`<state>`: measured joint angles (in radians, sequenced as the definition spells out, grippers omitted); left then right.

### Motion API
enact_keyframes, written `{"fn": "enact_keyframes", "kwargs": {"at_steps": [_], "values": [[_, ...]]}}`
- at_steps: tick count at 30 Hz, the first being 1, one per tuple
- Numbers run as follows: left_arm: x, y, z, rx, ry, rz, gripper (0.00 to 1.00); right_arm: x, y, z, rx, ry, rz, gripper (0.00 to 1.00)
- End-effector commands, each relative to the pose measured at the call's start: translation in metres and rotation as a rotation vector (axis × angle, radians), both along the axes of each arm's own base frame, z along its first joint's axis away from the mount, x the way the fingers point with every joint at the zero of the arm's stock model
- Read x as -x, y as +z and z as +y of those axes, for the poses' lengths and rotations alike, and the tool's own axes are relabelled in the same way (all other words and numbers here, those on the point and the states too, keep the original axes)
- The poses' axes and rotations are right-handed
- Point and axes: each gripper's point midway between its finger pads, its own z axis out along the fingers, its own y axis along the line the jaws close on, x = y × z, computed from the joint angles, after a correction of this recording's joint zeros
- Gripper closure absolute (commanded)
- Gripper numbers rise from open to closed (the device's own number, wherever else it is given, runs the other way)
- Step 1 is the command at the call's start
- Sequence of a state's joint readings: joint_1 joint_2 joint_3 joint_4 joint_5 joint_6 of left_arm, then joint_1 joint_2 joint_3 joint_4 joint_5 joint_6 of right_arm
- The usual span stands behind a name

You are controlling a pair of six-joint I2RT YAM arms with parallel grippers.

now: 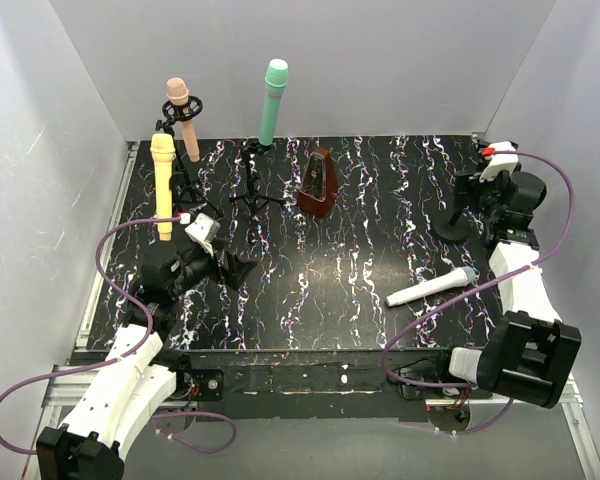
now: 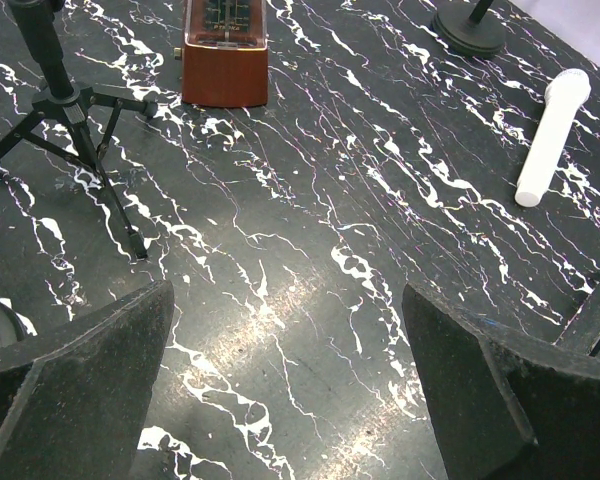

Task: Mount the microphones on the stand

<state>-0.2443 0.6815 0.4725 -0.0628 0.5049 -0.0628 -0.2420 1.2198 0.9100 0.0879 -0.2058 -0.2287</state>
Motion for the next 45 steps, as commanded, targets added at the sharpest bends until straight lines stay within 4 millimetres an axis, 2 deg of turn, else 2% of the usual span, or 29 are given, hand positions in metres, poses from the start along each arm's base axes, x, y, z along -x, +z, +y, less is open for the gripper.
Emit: {"fn": "enact_keyframes", "kwargs": {"at_steps": [1,4,8,12,18,20,24,26,27,32,34,40,45], "values": [[-0.003,0.016,-0.001,0.001,-0.003,-0.038,0.02,-0.026,0.028,0.000,0.113,0.071,-0.232,0.13],[-0.003,0.015,-0.001,0.003,-0.006,-0.031,0.02,-0.040,0.018,-0.006,0.112,0.058,-0.244,0.16],[-0.003,0.015,-0.002,0.002,-0.007,-0.032,0.02,-0.057,0.014,-0.016,0.079,0.009,-0.264,0.19],[-0.003,0.014,-0.001,0.002,-0.005,-0.032,0.02,-0.068,0.011,-0.018,0.113,0.026,-0.300,0.24],[-0.004,0.014,-0.001,0.004,0.000,-0.035,0.02,-0.079,0.003,-0.024,0.155,0.023,-0.311,0.38],[-0.004,0.014,-0.001,0.004,0.000,-0.033,0.02,-0.080,0.000,-0.023,0.162,0.039,-0.305,0.49],[-0.004,0.013,-0.001,0.004,0.000,-0.031,0.02,-0.078,-0.001,-0.014,0.155,0.108,-0.289,0.89],[-0.004,0.013,-0.001,0.005,-0.001,-0.031,0.02,-0.077,0.002,-0.010,0.150,0.130,-0.292,0.99],[-0.004,0.014,-0.001,0.006,-0.001,-0.033,0.02,-0.076,0.005,-0.009,0.142,0.138,-0.296,0.99],[-0.003,0.015,-0.001,0.006,-0.003,-0.040,0.02,-0.062,0.026,0.016,0.077,0.242,-0.334,0.99],[-0.003,0.016,-0.001,0.008,-0.003,-0.041,0.02,-0.052,0.035,0.035,0.019,0.316,-0.341,0.99],[-0.003,0.017,-0.001,0.010,-0.004,-0.044,0.02,-0.010,0.054,0.093,-0.096,0.542,-0.346,0.99],[-0.002,0.017,-0.002,0.010,-0.009,-0.047,0.02,0.030,0.056,0.143,-0.218,0.743,-0.277,0.99]]}}
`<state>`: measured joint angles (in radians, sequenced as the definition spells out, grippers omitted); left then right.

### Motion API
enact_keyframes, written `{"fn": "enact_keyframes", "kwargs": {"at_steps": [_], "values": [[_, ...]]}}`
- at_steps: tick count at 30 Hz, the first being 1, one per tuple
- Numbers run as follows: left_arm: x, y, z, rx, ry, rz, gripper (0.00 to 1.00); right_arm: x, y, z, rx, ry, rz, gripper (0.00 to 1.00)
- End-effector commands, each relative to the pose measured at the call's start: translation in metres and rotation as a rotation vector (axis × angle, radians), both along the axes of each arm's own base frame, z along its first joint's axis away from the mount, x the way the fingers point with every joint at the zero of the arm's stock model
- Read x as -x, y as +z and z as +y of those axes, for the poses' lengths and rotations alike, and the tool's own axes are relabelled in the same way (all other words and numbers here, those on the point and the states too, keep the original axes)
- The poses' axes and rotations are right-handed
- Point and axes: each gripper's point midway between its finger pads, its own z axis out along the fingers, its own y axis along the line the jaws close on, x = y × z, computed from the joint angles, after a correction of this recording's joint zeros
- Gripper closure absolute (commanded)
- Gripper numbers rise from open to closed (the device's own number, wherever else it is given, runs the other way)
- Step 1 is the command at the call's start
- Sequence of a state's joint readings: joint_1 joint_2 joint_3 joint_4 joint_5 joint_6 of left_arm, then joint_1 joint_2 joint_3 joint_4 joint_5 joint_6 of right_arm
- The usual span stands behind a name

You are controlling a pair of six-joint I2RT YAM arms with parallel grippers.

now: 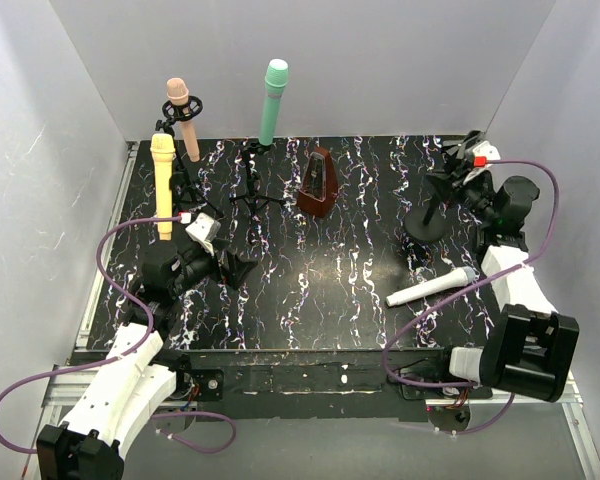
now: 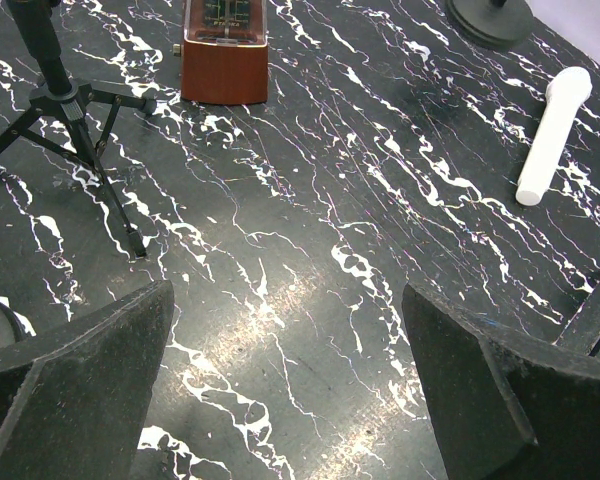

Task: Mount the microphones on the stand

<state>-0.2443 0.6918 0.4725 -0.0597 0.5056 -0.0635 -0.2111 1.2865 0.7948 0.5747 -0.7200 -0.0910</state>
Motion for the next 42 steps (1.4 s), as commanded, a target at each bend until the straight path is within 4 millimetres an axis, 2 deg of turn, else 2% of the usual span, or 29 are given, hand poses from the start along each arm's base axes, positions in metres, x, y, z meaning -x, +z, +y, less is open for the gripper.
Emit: {"fn": "enact_keyframes", "kwargs": {"at_steps": [1,4,12,16,24,31,34,38,42], "values": [[-0.001,0.019,-0.002,0.012,-0.010,-0.054,0.02,0.045,0.024,0.057,-0.060,0.285,0.016,0.99],[-0.001,0.020,-0.002,0.012,-0.010,-0.056,0.02,0.073,0.023,0.084,-0.077,0.423,0.113,0.99],[0.000,0.023,-0.001,0.016,-0.005,-0.075,0.02,0.157,0.015,0.147,-0.056,0.833,0.185,0.99],[0.000,0.023,-0.001,0.016,-0.004,-0.077,0.02,0.170,0.014,0.161,-0.057,0.919,0.194,0.99],[-0.001,0.022,-0.001,0.017,-0.002,-0.076,0.02,0.169,0.013,0.189,-0.035,0.984,0.178,0.99],[-0.001,0.020,0.000,0.012,0.003,-0.074,0.02,0.136,0.019,0.222,0.018,0.981,0.113,0.99],[0.000,0.020,0.001,0.011,0.006,-0.080,0.02,0.125,0.016,0.236,0.048,0.995,0.081,0.99],[-0.002,0.016,-0.001,0.012,-0.003,-0.066,0.02,0.116,0.003,0.252,0.070,1.010,0.078,0.98],[-0.002,0.014,-0.002,0.009,-0.007,-0.052,0.02,0.112,-0.017,0.255,0.106,1.006,0.054,0.94]]}}
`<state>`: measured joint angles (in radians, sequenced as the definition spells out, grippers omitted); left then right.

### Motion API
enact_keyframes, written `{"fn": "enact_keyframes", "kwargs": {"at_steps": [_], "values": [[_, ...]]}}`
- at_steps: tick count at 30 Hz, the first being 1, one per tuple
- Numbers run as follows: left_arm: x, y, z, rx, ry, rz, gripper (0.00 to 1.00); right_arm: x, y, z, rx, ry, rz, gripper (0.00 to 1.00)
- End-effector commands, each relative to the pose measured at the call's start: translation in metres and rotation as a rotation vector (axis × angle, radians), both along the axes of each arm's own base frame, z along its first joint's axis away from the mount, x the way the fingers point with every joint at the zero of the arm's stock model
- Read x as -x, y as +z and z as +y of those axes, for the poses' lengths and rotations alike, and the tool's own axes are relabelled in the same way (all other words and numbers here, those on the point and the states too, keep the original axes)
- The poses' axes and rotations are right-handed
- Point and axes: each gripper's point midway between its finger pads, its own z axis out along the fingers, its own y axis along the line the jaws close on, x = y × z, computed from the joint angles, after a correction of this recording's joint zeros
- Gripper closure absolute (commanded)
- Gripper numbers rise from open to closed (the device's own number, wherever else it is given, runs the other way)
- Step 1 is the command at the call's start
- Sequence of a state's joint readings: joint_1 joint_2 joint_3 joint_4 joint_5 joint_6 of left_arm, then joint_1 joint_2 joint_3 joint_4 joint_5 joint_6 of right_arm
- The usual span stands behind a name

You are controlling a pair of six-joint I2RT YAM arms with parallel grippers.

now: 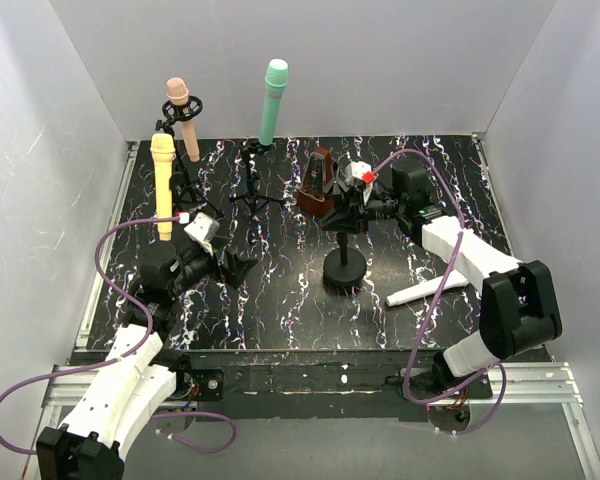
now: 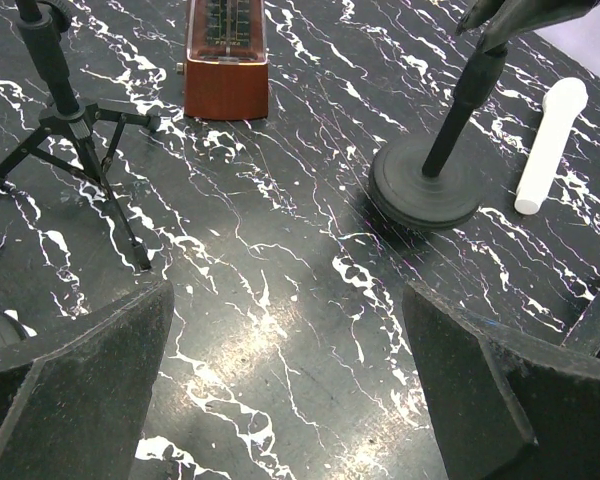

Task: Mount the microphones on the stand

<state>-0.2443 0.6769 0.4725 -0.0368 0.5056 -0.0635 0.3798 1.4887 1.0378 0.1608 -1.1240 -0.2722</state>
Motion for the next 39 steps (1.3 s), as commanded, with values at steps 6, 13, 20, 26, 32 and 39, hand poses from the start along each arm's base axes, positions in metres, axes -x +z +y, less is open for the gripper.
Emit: {"fn": "enact_keyframes", "kwargs": {"at_steps": [6,13,20,26,32,39], "values": [[-0.001,0.004,-0.001,-0.001,-0.004,-0.016,0.02,0.012,-0.015,0.000,-0.021,0.061,-0.176,0.77],[-0.002,0.004,-0.001,0.000,-0.004,-0.013,0.02,0.030,-0.030,-0.011,0.008,0.074,-0.171,0.50],[-0.001,0.005,-0.001,0.002,-0.007,-0.019,0.02,0.039,-0.025,-0.034,0.021,0.026,-0.150,0.14],[0.001,0.008,-0.003,0.008,-0.015,-0.026,0.02,0.042,-0.028,-0.058,0.089,-0.049,-0.120,0.12],[0.002,0.013,-0.002,0.020,-0.014,-0.039,0.02,0.048,-0.029,-0.092,0.093,-0.106,-0.139,0.11],[0.004,0.027,-0.007,0.096,-0.011,-0.032,0.02,0.064,-0.030,-0.123,0.180,-0.223,-0.095,0.09]]}}
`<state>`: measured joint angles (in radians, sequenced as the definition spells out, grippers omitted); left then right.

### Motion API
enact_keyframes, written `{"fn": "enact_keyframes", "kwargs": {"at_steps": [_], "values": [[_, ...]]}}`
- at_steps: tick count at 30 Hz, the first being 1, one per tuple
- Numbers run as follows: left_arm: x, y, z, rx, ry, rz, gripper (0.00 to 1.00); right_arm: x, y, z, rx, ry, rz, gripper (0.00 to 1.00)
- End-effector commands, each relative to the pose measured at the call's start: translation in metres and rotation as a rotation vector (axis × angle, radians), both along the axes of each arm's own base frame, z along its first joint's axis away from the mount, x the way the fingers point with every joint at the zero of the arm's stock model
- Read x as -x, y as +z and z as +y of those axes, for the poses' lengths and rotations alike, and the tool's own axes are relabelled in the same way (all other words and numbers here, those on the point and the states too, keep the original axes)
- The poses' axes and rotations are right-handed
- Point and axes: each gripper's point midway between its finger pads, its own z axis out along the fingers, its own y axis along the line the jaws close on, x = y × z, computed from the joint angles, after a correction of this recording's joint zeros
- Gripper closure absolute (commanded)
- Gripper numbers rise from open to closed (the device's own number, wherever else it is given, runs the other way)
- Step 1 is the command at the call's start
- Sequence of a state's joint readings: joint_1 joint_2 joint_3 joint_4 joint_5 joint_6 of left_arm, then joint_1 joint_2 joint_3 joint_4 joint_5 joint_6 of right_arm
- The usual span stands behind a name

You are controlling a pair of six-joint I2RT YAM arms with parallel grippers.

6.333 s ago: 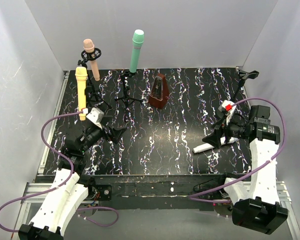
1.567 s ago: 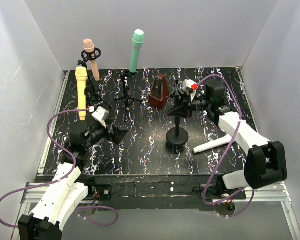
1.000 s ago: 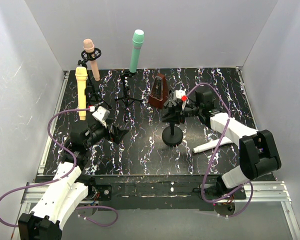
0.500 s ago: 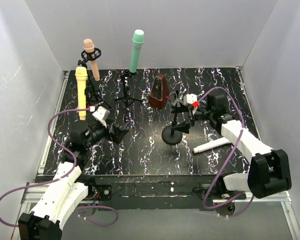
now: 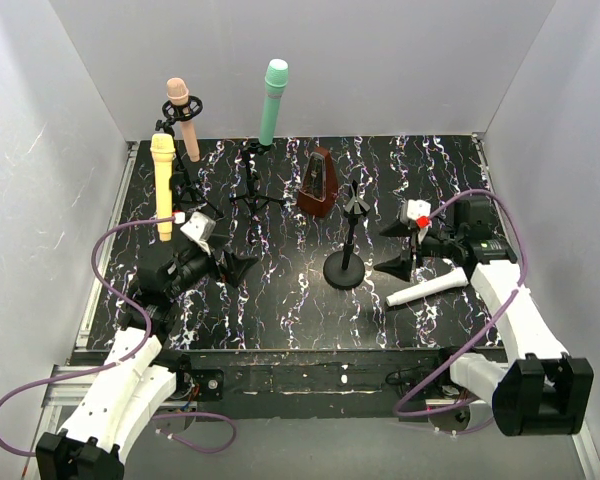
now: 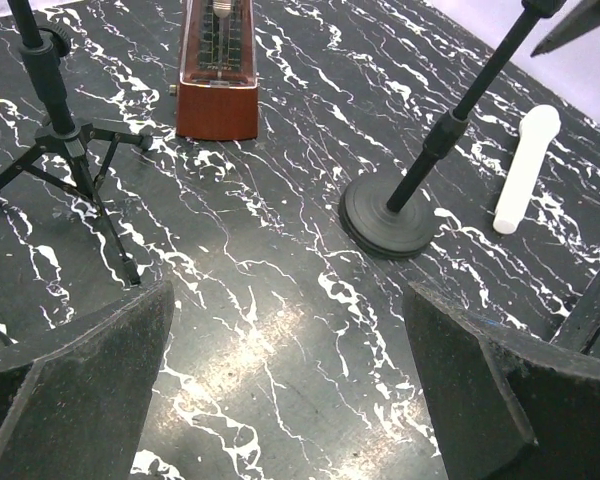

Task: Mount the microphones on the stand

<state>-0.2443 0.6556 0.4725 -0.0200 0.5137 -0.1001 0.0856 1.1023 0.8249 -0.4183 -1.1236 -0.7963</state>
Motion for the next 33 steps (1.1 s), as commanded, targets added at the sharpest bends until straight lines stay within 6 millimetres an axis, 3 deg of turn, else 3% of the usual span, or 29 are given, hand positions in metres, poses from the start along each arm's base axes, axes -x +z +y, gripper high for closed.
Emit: {"fn": "enact_keyframes", "kwargs": {"at_steps": [1,5,6,10,16,24,28,33], "values": [[0.001,0.018,-0.005,0.067,-0.004,-0.010,0.02,0.014,0.000,-0.015,0.051,-0.087,0.030,0.09],[0.003,0.022,-0.010,0.129,-0.020,0.025,0.02,-0.019,-0.002,-0.048,0.068,-0.478,0.185,0.08],[0.006,0.022,-0.013,0.144,-0.039,0.035,0.02,-0.025,-0.006,-0.061,0.091,-0.577,0.212,0.02],[0.013,0.024,-0.025,0.231,-0.095,0.111,0.02,-0.006,-0.002,-0.055,0.029,-0.457,0.258,0.03],[0.023,0.027,-0.043,0.252,-0.131,0.104,0.02,-0.004,-0.017,-0.061,-0.027,-0.482,0.273,0.03],[0.036,0.001,-0.108,0.077,-0.176,0.039,0.02,-0.007,-0.019,-0.074,-0.075,-0.532,0.308,0.04],[0.037,-0.002,-0.137,0.082,-0.168,-0.072,0.02,-0.007,-0.019,-0.078,-0.093,-0.543,0.320,0.04],[0.018,-0.009,-0.165,0.096,-0.123,-0.127,0.02,-0.008,-0.016,-0.080,-0.100,-0.547,0.313,0.05]]}}
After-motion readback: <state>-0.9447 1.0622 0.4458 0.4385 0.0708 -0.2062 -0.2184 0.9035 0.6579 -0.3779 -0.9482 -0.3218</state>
